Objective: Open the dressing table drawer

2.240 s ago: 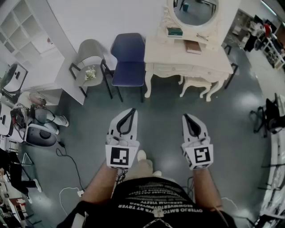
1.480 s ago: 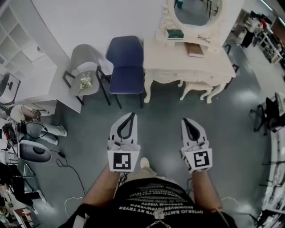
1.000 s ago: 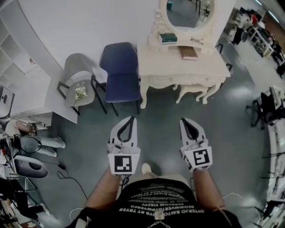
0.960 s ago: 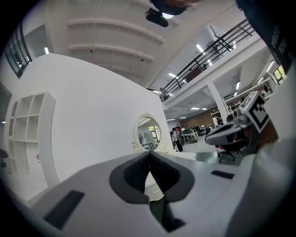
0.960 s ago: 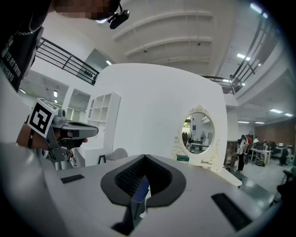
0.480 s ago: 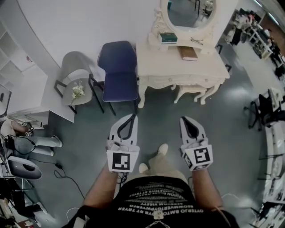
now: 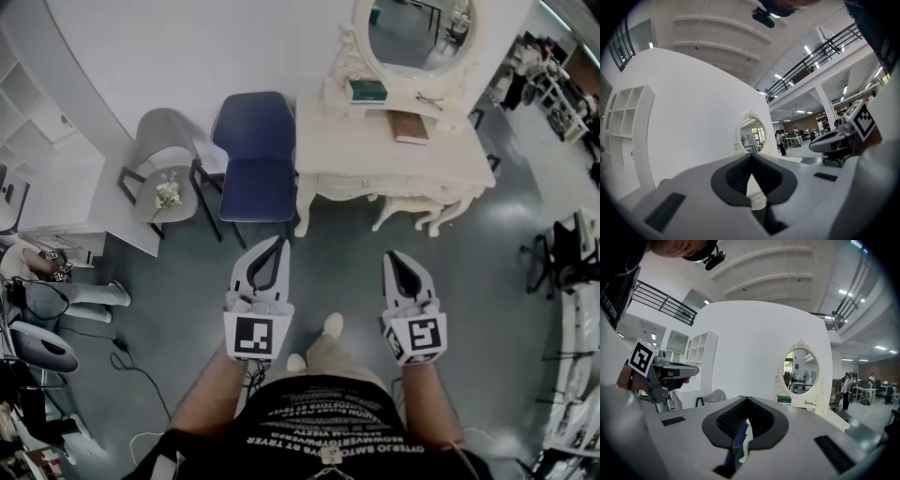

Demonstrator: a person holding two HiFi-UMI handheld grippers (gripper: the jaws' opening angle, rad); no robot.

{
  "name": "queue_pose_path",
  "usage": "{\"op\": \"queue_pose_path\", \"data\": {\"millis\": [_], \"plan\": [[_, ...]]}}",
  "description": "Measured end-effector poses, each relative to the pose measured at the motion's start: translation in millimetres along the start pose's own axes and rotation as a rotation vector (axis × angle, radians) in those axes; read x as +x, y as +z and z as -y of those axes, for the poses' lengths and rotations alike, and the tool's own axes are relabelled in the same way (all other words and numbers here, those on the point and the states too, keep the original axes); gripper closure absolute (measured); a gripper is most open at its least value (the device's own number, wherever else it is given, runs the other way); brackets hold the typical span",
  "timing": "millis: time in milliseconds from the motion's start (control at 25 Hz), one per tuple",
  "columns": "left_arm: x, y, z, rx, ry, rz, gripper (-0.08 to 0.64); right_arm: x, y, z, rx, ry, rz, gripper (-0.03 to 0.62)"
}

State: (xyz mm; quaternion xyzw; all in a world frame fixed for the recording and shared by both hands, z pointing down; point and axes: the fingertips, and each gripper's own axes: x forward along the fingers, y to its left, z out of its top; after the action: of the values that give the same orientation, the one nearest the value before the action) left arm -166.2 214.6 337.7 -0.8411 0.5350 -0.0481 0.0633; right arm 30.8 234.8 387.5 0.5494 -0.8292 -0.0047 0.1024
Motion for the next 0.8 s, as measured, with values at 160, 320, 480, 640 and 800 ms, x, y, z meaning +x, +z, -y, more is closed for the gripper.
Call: {"op": "queue_pose_path", "data": {"millis": [160,320,480,640,800], "plan": [[13,5,-12,-0.005,0.056,0.029,0.556,17,1,12,0.0,0.01,-0.003,0.589],[30,6,-16,0.006,0.056,0.042,0.555,31,4,27,0.006,0.016,0.023,0.589],[50,4,-16,0.018,0.06,0.029,0.555,45,8,40,0.014,0.021,0.031,0.589],[68,0,-14,0.012,0.055,0.017,0.555,58,8,53,0.019,0.029,0.031,0.589],[85,-2,-13,0.027,0.049,0.006,0.555,70,5,63,0.008,0.046,0.015,0.589]]}}
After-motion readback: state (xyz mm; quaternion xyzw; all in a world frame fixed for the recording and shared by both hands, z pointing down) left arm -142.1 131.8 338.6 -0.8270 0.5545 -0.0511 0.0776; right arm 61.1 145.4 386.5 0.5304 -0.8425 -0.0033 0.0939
